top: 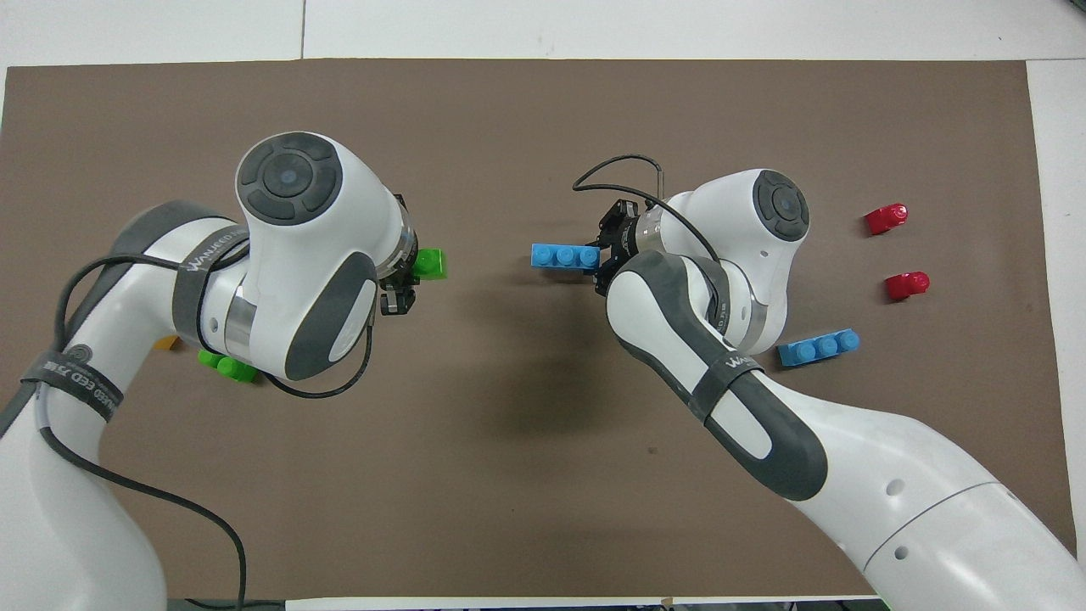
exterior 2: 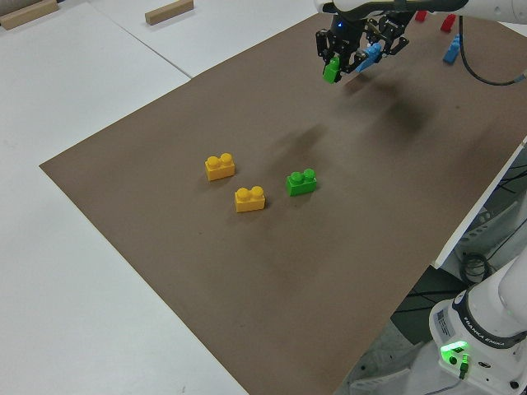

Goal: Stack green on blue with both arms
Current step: 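Carry the green brick and the blue brick toward the table center together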

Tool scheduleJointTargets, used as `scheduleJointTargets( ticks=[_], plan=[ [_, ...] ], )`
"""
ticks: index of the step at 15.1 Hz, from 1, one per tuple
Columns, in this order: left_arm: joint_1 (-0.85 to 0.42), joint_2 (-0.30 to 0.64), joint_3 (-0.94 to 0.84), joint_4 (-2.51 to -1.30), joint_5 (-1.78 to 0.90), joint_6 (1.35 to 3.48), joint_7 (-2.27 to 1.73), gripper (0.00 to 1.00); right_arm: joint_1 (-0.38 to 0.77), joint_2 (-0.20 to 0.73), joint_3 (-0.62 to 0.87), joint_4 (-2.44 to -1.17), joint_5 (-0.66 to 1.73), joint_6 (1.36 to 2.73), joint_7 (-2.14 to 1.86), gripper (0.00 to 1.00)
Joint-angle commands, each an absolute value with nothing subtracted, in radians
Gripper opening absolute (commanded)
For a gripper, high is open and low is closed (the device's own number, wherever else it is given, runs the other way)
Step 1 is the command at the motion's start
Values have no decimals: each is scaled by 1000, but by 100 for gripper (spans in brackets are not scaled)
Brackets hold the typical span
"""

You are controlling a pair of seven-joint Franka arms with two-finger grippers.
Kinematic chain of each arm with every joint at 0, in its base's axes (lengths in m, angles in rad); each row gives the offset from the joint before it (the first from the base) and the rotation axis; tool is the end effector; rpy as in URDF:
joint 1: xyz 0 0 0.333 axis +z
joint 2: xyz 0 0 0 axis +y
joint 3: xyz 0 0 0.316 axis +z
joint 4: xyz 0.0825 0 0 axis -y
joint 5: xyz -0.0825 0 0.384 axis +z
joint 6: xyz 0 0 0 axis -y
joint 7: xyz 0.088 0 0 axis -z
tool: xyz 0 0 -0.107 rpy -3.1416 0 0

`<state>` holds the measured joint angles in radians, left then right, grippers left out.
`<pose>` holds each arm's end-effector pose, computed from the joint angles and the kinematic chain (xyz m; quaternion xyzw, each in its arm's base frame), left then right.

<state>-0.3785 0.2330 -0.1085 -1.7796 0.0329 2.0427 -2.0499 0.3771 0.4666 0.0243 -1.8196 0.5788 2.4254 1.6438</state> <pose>0.5567 -0.2880 0.4283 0.7137 0.7002 0.0069 0.0144 0.6093 0.2595 0.2953 -0.6580 0.7210 0.1424 0.1641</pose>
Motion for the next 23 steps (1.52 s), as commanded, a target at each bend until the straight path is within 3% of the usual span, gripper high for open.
scheduleJointTargets(
  ticks=[1,11,15,23],
  plan=[
    [-435,219,-95,-1776,51,2054,-2132,0,383,445,20,-1864,615,2453,1643,0],
    [-589,270,-95,-1763,70,2125,-2325,0,439,454,20,-1916,624,2530,1634,0],
    [-617,362,-95,-1700,116,2150,-2404,0,446,453,21,-1939,624,2568,1615,0],
    [-612,399,-86,-1695,132,2230,-2411,0,449,453,20,-1940,624,2571,1608,0]
  ],
)
